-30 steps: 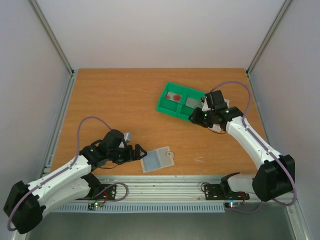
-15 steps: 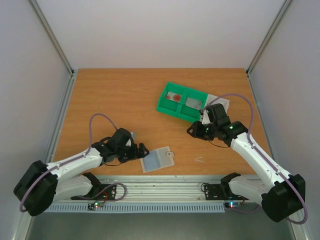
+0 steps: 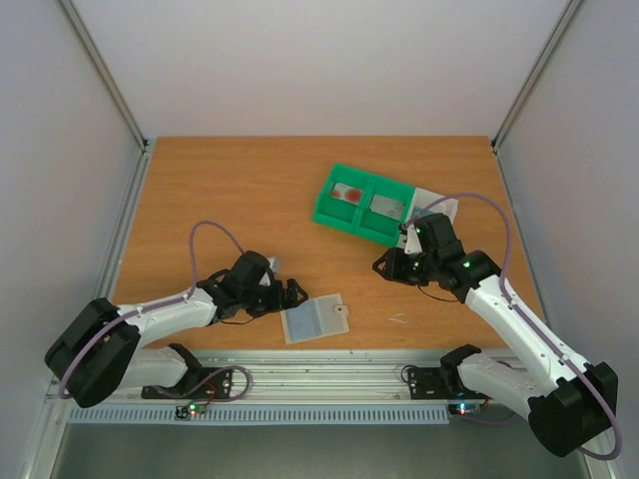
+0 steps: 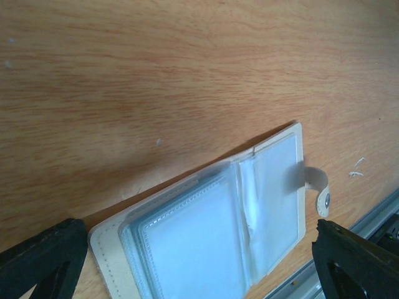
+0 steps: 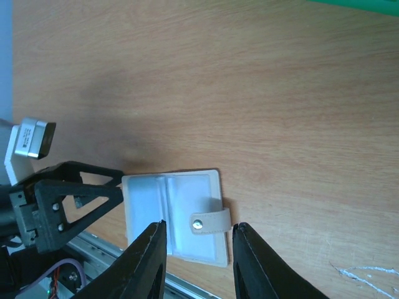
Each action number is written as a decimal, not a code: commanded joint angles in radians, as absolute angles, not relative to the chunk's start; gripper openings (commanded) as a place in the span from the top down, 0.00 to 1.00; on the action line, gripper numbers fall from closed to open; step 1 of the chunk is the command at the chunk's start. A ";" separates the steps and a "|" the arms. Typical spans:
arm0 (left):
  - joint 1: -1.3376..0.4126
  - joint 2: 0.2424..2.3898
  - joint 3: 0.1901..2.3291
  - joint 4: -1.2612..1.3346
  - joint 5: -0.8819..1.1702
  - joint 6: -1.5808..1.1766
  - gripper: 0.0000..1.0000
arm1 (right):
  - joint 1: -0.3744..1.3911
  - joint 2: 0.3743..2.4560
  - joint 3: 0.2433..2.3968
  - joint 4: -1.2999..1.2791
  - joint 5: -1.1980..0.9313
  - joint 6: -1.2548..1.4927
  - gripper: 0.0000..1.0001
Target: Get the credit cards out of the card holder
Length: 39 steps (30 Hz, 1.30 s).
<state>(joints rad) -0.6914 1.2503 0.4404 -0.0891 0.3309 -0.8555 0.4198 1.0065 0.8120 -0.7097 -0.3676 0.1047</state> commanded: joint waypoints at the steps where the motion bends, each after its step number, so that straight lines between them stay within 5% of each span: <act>1: -0.696 1.285 0.449 -0.049 0.343 -0.852 0.01 | 0.441 0.974 0.809 -0.720 -0.373 0.131 0.68; 15: -0.696 1.052 0.507 -0.303 0.291 -0.851 0.01 | 0.624 0.991 0.790 -0.670 -0.281 0.212 0.69; 25: -0.695 0.935 0.421 -0.320 0.345 -0.919 0.02 | 0.841 1.189 0.790 -0.523 -0.187 0.247 0.69; 39: -0.696 0.970 0.333 -0.163 0.403 -1.007 0.19 | 0.971 1.523 0.785 -0.252 -0.240 0.326 0.76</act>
<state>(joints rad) -0.6914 0.9543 0.3531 -0.2539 0.3782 -0.9867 0.9478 1.4727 0.7918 -0.3542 -0.2314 0.2848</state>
